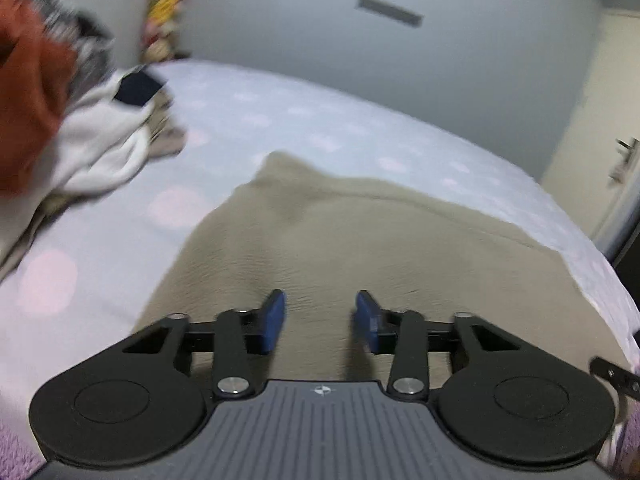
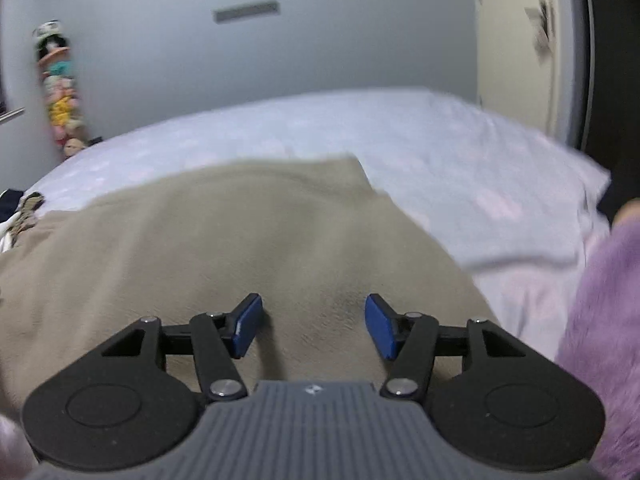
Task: Fold clothes
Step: 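Move both open grippers over the folded khaki fleece, then lower both open grippers to the fleece edge and close on it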
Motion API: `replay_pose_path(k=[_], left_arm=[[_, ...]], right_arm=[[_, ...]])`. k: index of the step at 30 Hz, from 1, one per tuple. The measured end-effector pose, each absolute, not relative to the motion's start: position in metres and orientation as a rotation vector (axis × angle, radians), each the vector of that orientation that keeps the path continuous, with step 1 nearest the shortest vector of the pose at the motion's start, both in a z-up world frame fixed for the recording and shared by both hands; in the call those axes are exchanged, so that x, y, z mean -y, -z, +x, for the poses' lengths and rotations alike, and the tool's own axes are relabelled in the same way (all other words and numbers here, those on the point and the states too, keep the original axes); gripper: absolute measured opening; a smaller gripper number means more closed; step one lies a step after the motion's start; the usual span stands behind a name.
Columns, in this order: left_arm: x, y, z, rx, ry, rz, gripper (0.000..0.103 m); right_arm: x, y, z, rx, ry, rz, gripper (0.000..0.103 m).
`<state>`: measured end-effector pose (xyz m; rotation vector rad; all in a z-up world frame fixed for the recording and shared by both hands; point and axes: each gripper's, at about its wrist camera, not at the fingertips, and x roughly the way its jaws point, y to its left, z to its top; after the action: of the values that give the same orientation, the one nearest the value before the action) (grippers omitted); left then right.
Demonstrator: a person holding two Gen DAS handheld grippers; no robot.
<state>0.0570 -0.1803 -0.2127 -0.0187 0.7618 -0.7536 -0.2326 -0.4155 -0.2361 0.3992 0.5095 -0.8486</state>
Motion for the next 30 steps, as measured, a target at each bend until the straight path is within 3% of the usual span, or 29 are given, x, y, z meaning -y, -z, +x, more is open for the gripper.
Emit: replay_pose_path(k=[4, 21, 26, 30], left_arm=[[0.179, 0.225, 0.067, -0.832, 0.742, -0.029, 0.036], [0.181, 0.222, 0.061, -0.809, 0.742, 0.0, 0.036], [0.173, 0.201, 0.057, -0.719, 0.758, -0.026, 0.037], [0.162, 0.181, 0.064, -0.64, 0.732, -0.058, 0.045]], right_arm=[[0.426, 0.251, -0.233, -0.544, 0.84, 0.462, 0.062], [0.424, 0.254, -0.229, -0.577, 0.845, 0.423, 0.062], [0.418, 0.237, -0.237, -0.497, 0.865, 0.424, 0.062], [0.425, 0.219, -0.246, -0.406, 0.897, 0.424, 0.062]])
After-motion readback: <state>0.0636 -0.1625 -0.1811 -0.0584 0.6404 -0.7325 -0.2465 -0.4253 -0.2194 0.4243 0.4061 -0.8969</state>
